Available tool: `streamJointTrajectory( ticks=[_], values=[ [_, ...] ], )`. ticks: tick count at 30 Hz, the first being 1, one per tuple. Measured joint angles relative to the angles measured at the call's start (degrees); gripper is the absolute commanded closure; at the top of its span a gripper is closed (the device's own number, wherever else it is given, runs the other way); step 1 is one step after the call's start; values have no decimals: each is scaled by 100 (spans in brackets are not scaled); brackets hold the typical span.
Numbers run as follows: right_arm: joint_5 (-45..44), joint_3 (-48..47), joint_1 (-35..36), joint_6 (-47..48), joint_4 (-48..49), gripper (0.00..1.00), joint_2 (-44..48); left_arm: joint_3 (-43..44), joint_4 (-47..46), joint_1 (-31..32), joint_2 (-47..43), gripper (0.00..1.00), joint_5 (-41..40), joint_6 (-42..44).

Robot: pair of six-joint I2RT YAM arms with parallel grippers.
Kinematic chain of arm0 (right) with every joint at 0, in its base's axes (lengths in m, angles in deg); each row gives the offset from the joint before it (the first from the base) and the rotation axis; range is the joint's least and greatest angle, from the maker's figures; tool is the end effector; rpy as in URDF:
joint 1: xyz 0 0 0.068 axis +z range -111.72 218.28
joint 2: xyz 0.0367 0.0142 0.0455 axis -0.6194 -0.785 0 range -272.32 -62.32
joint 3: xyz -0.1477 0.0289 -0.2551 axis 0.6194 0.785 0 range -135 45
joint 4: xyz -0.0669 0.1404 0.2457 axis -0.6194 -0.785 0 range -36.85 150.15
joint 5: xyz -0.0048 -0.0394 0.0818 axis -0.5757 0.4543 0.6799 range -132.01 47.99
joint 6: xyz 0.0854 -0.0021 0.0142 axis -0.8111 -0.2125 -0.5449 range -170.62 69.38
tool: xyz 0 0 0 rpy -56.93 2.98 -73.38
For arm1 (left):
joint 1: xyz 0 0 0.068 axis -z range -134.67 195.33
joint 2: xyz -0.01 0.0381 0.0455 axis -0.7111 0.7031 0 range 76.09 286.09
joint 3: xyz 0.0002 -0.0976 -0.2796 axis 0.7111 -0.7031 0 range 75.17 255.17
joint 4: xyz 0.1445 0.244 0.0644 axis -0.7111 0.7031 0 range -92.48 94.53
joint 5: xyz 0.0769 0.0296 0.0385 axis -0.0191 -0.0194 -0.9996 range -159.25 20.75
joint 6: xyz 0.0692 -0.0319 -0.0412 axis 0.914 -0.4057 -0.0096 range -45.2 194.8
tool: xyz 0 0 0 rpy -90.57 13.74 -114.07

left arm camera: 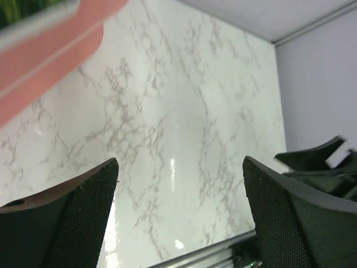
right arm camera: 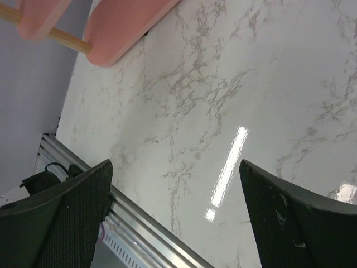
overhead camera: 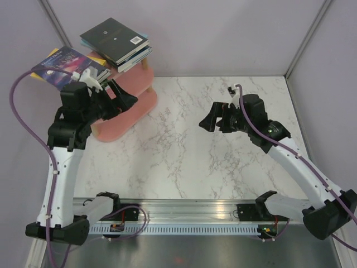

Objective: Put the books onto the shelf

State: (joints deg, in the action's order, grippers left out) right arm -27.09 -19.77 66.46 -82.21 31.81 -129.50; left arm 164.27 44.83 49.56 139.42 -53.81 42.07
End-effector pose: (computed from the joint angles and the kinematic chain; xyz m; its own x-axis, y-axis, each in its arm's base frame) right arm 0.2674 0.1656 0.3517 -0.7251 0.1857 -0.6631 -0.3188 0.7630 0.5623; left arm 0.2487 -0.0389 0.4907 -0.4801 -0.4871 -0.7296 0.0696 0.8079 -0.5852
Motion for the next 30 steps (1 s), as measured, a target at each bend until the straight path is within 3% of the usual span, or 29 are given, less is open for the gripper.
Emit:
streamJointTrajectory(
  ticks=[8,14,18,23,30],
  values=[
    [-841,363,37,365,236,2,866,-2914,-977,525,-1001,6,-1005,398],
    [-1360,1493,66,483,911,2,1733,-5480,-2900,577,-1093,0,-1453,693],
    [-1543,1784,85,546,1255,2,2072,-6704,-4369,570,-1259,0,-1622,1163],
    [-1631,1917,85,592,1432,2,2173,-7053,-5650,560,-861,0,-1578,1766],
    [-1823,2140,85,649,1405,2,2002,-6867,-7471,529,522,0,-1528,2677]
  ],
)
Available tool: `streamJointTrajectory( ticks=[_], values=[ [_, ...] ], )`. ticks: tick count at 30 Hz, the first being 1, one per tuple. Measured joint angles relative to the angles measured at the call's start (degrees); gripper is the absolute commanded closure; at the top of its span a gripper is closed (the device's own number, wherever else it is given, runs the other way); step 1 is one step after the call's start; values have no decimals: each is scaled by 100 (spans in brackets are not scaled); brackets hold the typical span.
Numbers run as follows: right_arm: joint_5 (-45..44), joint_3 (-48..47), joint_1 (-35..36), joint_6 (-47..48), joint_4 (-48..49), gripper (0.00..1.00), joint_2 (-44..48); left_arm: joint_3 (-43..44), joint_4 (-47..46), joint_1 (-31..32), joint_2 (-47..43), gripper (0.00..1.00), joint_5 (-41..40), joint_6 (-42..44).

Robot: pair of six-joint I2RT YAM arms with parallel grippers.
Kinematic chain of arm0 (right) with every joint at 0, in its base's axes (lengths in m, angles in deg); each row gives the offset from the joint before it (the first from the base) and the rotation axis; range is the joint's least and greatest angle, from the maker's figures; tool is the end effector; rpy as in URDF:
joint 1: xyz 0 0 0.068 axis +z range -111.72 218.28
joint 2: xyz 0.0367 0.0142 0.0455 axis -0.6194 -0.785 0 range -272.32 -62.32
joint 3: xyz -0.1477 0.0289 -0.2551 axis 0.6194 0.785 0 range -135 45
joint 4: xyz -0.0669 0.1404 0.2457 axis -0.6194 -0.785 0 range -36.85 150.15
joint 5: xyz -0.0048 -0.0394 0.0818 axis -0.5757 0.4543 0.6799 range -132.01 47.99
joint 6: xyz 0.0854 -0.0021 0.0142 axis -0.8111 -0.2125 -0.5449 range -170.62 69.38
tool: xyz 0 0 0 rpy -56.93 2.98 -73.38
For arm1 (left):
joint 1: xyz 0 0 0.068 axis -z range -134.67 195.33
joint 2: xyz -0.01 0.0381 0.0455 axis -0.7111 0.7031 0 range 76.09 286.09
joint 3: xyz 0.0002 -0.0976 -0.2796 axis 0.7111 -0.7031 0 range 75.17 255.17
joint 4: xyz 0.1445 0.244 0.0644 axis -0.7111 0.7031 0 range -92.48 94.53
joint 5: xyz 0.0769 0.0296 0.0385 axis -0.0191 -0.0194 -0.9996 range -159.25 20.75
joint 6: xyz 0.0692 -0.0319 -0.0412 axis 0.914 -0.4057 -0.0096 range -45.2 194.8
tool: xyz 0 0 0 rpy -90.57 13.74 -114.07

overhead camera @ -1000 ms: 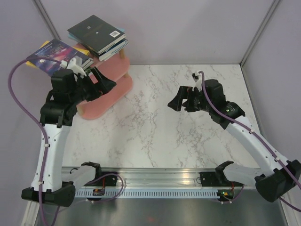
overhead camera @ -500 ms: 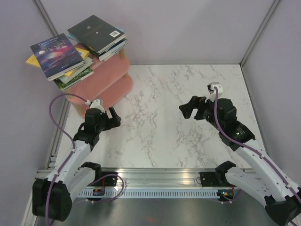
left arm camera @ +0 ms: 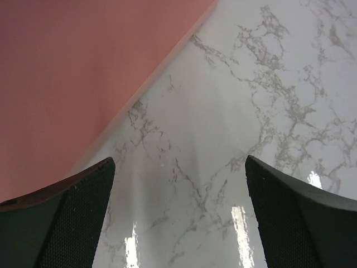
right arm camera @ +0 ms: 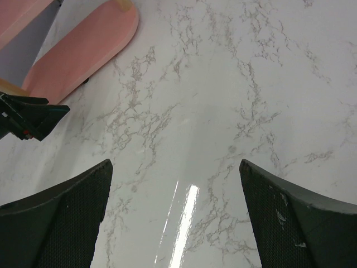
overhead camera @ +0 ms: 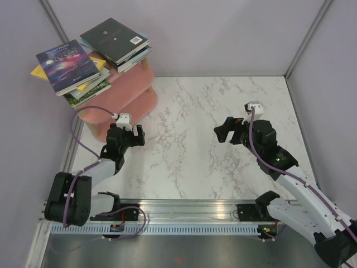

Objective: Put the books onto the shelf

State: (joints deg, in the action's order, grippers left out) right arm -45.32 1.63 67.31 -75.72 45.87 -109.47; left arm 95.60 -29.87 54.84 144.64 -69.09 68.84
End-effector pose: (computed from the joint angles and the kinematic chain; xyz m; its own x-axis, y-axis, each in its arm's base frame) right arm 0.2178 0.1158 0.3198 -0.4306 0.2453 -0.8685 -0.2803 0.8784 0.3871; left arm 0.2807 -0.0473 0.1628 -0.3647 -0.0442 -0.9301 0.1307 0.9866 -0.0981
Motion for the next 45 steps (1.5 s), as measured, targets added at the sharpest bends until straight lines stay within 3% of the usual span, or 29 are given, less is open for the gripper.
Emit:
streamJointTrajectory(
  ticks=[8,14,20,25,33,40,45],
  values=[
    [-175,4,0,120,-7,2,-101,63,-975,-308,1141,1,31,496],
    [-260,240,0,199,59,2,-37,-503,-2448,-929,1266,0,463,496],
    [-378,876,0,411,597,2,59,-713,-2841,-907,1364,0,697,496],
    [-828,1185,7,1154,1523,2,-326,-713,-3095,-907,1364,0,756,496],
    [-2061,1235,-284,2140,3001,2,-1871,-713,-3156,-907,1364,0,758,496],
    [-1700,2164,-1499,2562,4645,2,-2909,-713,-3182,-907,1364,0,758,496],
    [-1193,2975,-2448,2380,6507,2,-3580,-713,-3193,-907,1364,0,758,496]
  ],
)
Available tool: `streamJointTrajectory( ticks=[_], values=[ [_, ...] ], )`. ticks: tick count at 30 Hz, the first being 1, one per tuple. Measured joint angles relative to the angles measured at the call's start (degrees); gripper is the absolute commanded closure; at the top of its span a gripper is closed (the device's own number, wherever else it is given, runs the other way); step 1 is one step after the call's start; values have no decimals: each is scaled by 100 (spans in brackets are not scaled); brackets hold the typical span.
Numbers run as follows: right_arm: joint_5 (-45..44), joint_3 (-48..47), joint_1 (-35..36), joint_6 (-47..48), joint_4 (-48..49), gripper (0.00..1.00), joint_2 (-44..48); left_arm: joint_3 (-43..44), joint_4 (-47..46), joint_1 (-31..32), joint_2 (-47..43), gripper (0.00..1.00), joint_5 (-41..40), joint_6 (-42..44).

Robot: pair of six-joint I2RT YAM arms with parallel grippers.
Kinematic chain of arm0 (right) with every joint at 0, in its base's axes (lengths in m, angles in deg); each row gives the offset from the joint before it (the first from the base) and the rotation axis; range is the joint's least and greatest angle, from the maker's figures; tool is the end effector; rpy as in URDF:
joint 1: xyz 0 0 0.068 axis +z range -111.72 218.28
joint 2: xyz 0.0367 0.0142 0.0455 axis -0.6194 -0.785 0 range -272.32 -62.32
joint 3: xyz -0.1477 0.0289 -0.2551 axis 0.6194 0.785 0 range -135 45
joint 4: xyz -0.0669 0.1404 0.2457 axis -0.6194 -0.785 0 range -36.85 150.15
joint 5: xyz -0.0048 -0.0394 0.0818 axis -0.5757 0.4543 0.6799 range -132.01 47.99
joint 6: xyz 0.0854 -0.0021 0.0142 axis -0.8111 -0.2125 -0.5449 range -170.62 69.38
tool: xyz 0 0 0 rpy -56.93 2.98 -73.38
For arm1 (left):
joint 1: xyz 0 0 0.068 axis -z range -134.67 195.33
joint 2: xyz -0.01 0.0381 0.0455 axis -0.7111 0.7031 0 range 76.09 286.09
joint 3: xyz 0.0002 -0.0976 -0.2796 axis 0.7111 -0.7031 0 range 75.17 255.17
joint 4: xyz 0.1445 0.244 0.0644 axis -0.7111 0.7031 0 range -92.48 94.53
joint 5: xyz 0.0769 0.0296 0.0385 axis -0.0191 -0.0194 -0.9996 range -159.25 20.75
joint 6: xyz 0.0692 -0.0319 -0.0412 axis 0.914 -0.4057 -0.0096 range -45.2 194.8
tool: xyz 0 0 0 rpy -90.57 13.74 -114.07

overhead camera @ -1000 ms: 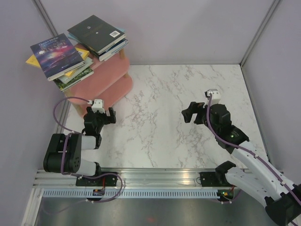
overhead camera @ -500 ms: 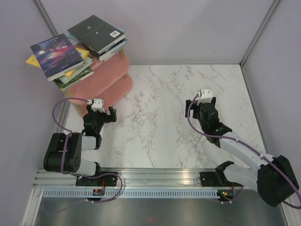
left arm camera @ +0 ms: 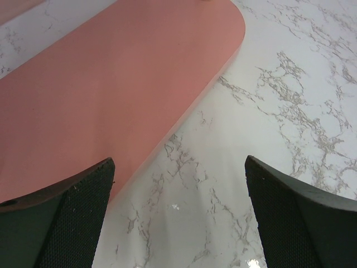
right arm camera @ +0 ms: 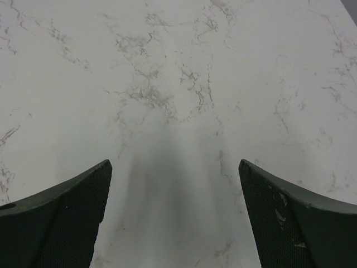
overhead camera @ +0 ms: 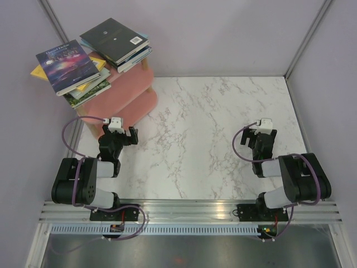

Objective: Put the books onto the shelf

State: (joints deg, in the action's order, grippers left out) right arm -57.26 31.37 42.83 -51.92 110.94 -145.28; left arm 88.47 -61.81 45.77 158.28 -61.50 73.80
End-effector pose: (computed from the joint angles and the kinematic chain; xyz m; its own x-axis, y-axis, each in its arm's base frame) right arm 0.2793 0.0020 0.1153 -0.3130 -0.0030 -0.9498 0.1791 0.9819 -0.0621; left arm 0.2841 -0.0125 0.1381 -0.1685 -0.0160 -0.9856 0.1377 0.9897 -0.0396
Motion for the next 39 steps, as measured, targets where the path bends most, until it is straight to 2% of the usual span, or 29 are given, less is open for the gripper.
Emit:
streamJointTrajectory(
  ticks=[2,5,10,19,39],
  values=[
    [184,203,-55,-9,743,2,-365,0,0,0,0,0,0,0],
    [400,452,-46,-33,1353,2,-496,0,0,0,0,0,0,0],
    [614,431,-57,-37,1880,2,-496,0,-2,0,0,0,0,0],
    [1049,120,-55,11,1727,2,-496,0,-4,0,0,0,0,0],
    [1095,120,-57,24,1727,2,-496,0,-4,0,0,0,0,0]
  ],
)
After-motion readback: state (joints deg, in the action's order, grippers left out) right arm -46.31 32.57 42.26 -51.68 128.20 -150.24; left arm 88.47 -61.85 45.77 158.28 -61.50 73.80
